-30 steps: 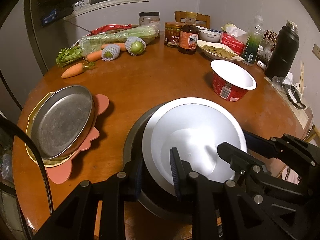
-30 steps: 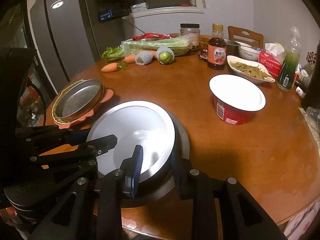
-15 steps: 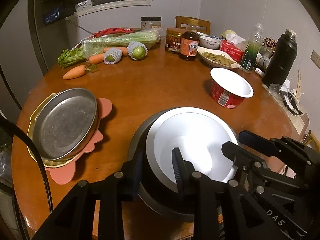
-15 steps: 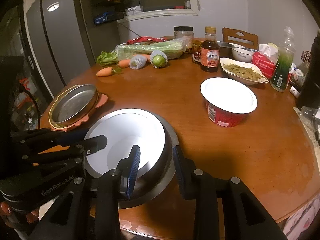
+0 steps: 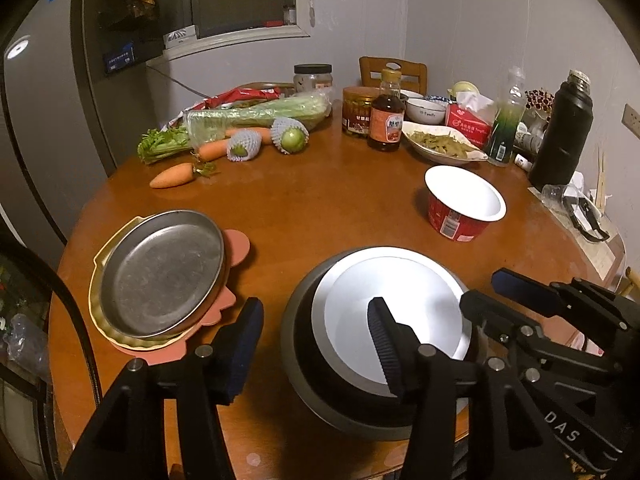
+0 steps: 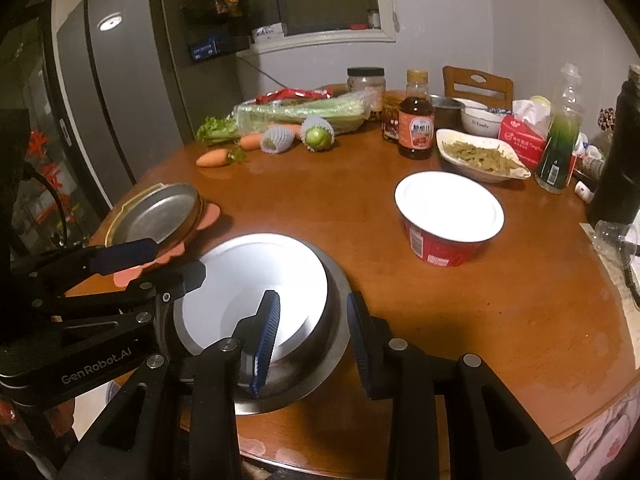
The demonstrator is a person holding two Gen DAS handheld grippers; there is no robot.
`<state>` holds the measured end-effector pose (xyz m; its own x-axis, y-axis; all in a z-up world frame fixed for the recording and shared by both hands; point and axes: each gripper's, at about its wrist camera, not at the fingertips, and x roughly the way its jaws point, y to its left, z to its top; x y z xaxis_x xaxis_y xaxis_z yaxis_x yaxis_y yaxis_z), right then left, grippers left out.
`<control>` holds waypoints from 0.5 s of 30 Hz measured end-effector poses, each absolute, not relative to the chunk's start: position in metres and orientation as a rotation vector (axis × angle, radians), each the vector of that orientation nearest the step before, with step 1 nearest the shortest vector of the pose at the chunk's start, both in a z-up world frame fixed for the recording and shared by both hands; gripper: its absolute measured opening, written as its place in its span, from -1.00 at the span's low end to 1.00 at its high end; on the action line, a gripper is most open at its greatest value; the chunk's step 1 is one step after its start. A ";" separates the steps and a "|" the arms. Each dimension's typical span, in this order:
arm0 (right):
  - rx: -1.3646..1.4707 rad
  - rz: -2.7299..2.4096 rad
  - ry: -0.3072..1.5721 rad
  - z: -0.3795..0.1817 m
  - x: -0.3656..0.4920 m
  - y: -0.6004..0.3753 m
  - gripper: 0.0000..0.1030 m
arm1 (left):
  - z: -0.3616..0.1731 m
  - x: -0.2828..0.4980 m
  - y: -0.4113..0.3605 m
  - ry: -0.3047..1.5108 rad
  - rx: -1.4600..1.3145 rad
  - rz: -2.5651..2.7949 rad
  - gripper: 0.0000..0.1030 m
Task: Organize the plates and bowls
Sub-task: 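Move the left tool to the second red bowl and grasp its rim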
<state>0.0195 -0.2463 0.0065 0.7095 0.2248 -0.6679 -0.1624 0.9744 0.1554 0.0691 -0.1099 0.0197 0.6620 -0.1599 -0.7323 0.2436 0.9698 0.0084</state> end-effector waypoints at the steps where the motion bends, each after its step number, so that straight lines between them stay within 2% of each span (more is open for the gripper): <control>1: 0.088 0.213 0.745 0.009 0.018 -0.247 -0.29 | 0.021 0.068 -0.110 0.813 0.110 -0.227 0.05; 8: 0.075 0.189 0.700 0.020 0.011 -0.256 -0.27 | 0.031 0.064 -0.113 0.793 0.102 -0.238 0.13; 12: 0.092 0.173 0.669 0.026 0.010 -0.268 -0.08 | 0.038 0.068 -0.119 0.780 0.097 -0.250 0.15; 15: 0.108 0.158 0.655 0.028 0.012 -0.282 -0.07 | 0.043 0.074 -0.125 0.762 0.092 -0.262 0.16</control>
